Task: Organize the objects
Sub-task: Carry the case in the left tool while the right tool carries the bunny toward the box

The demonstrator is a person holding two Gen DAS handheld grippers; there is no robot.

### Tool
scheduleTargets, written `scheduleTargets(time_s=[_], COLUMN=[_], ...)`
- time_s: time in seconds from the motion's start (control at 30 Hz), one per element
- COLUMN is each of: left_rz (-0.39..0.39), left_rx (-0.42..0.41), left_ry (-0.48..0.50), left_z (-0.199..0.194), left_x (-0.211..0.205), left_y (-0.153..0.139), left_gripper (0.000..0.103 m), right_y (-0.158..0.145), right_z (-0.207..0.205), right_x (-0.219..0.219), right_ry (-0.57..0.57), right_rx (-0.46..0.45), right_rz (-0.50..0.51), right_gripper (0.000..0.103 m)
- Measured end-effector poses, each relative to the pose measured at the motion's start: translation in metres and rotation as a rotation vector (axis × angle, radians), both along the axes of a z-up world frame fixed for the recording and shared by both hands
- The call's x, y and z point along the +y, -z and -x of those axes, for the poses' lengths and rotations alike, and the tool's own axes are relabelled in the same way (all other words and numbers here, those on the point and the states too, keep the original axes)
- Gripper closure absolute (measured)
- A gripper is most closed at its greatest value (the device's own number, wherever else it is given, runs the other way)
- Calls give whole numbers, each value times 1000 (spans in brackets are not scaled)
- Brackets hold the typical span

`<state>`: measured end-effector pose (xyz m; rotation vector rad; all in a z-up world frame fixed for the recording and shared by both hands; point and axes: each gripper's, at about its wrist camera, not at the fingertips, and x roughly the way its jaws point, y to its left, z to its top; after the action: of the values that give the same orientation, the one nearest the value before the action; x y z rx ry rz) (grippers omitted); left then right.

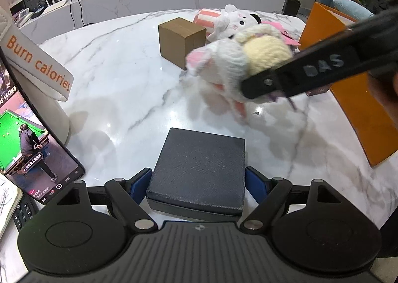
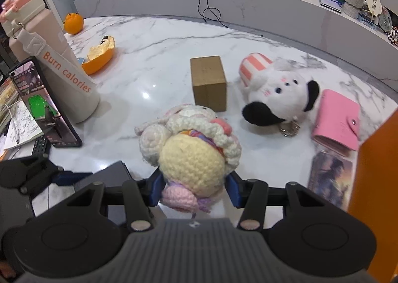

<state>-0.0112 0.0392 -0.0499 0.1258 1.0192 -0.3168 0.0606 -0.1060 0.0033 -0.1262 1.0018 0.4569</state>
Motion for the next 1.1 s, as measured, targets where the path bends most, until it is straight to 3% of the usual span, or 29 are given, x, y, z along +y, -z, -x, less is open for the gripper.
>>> scheduleTargets(time_s=[0.7, 1.1], left_rz=[83, 189], left_rx=[-128, -213], left_ry=[-50, 15], left_z=[-5, -15], left_x=[-14, -68], left_y=[-51, -94], left_gripper=[11, 11], right_y=[-64, -102], right_z=[24, 35], right_x=[-69, -122], right_ry=[107, 219], right_rx=[-133, -224], right_rz=[-103, -182], right_gripper=[50, 50])
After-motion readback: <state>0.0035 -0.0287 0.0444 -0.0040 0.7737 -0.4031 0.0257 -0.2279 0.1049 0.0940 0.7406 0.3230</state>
